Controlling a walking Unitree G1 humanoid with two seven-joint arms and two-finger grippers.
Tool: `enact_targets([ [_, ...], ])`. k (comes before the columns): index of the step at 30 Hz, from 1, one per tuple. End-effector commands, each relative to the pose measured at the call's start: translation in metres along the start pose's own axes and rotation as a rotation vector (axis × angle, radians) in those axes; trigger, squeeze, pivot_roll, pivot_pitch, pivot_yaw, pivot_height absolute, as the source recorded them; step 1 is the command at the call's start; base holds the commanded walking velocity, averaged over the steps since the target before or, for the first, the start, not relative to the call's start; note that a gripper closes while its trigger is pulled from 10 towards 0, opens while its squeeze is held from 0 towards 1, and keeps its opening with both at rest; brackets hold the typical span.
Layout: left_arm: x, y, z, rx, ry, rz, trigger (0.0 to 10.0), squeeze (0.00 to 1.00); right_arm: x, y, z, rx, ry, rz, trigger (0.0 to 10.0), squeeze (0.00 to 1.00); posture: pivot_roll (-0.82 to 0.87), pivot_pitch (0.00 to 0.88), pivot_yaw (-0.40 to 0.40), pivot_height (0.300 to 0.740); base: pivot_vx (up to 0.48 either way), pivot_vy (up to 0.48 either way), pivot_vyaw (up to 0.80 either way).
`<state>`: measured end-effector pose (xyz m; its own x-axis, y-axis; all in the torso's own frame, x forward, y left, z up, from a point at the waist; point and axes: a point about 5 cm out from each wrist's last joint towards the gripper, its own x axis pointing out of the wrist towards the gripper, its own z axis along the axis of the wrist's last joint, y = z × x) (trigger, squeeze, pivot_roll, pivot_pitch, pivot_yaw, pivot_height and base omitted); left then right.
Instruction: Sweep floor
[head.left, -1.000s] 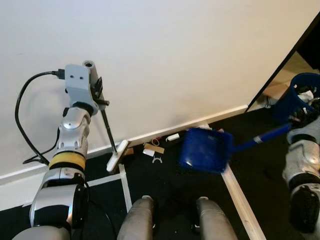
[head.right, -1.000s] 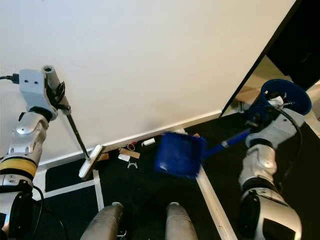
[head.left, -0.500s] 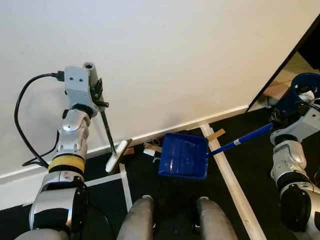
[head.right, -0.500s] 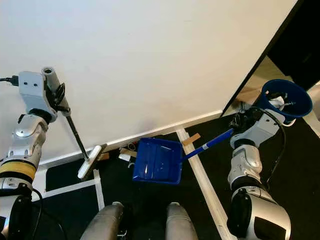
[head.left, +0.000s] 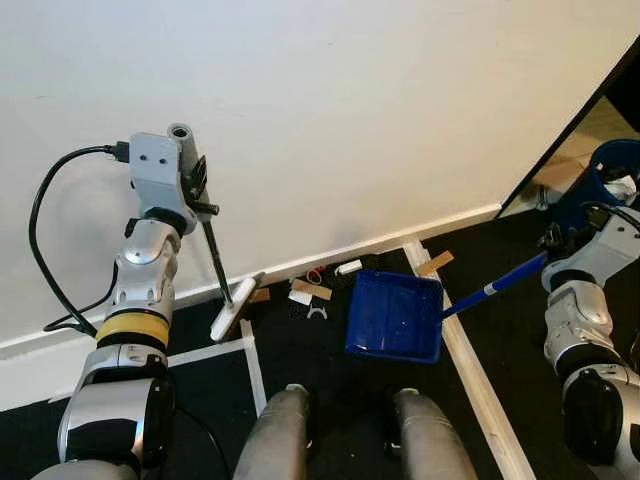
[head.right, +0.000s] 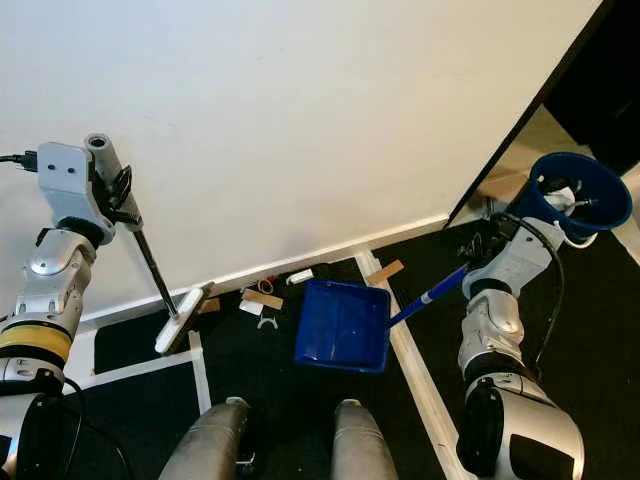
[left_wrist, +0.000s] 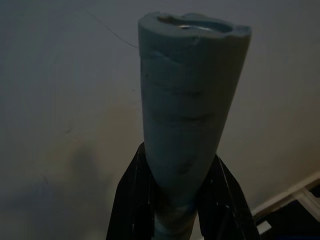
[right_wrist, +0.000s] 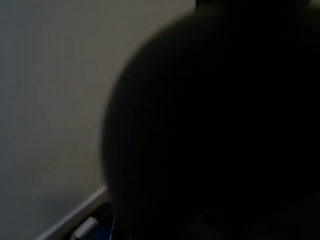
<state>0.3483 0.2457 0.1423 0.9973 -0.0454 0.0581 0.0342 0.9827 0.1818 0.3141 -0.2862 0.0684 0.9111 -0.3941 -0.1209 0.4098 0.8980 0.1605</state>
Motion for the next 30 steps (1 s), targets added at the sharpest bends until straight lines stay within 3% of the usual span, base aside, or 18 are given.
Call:
enact_targets([
  [1, 0.0, 0.004, 0.007, 0.032, -0.019, -0.007, 10.0, 0.0, 0.0, -0.003, -0.002, -0.019, 0.026, -0.016, 10.0, 0.0, 0.16, 0.225, 0.016, 0.74, 0.0, 0.0, 0.0],
  [15, -0.009, 0.001, 0.003, -0.007, -0.052, 0.015, 10.0, 0.0, -0.004, 0.003, -0.013, -0.116, 0.079, 0.003, 10.0, 0.0, 0.17, 0.275, -0.004, 0.74, 0.0, 0.0, 0.0],
  [30, -0.006, 0.001, 0.011, -0.016, -0.093, 0.009, 10.0, 0.0, 0.0, 0.029, -0.002, -0.064, -0.015, 0.097, 10.0, 0.0, 0.15, 0.264, -0.015, 0.74, 0.0, 0.0, 0.0],
])
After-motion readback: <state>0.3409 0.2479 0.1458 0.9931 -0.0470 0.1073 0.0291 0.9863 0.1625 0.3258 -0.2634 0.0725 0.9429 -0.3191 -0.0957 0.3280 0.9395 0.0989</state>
